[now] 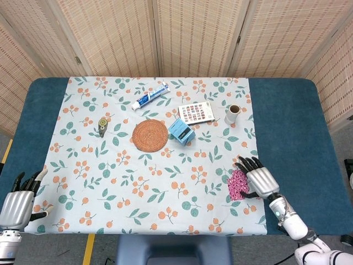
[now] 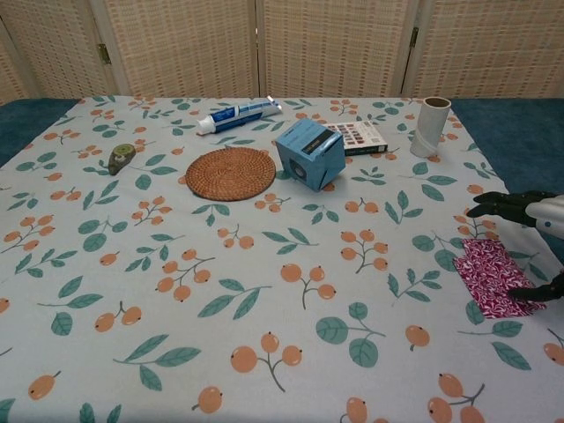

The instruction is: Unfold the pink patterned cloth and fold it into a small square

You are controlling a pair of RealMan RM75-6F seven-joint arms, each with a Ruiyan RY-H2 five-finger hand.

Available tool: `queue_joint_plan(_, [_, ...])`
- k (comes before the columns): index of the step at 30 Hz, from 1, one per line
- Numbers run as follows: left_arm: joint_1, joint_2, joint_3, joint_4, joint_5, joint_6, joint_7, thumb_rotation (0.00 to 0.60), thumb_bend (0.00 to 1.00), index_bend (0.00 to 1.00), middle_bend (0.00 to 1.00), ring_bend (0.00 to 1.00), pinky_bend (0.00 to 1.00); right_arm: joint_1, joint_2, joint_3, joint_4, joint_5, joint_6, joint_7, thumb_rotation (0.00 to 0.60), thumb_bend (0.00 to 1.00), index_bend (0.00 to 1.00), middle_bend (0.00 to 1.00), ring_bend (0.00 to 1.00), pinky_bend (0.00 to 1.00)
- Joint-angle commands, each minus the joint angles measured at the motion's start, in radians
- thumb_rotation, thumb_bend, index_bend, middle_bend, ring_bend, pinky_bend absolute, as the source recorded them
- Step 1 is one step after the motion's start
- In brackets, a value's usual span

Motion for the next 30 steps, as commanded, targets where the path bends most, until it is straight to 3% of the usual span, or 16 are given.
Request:
queue_joint_plan(1, [0.000,0.000,0.001,0.001,-0.002,-0.002,-0.001,0.600,0.19,0.10,0.17,0.26,0.00,0.009,-0.009,0.007,0.010,0.007,-0.009,-0.006,0.442,0.26,0.08,0.00,0.00,0.00])
queue_joint_plan(30, [-0.008,-0.009,-0.002,0.008,-0.019,-0.021,0.009,0.600,0.19,0.10,0.17,0.26,0.00,0.094,-0.077,0.080,0.142,0.108,-0.100,-0.022,0.443,0.26,0.08,0.00,0.00,0.00])
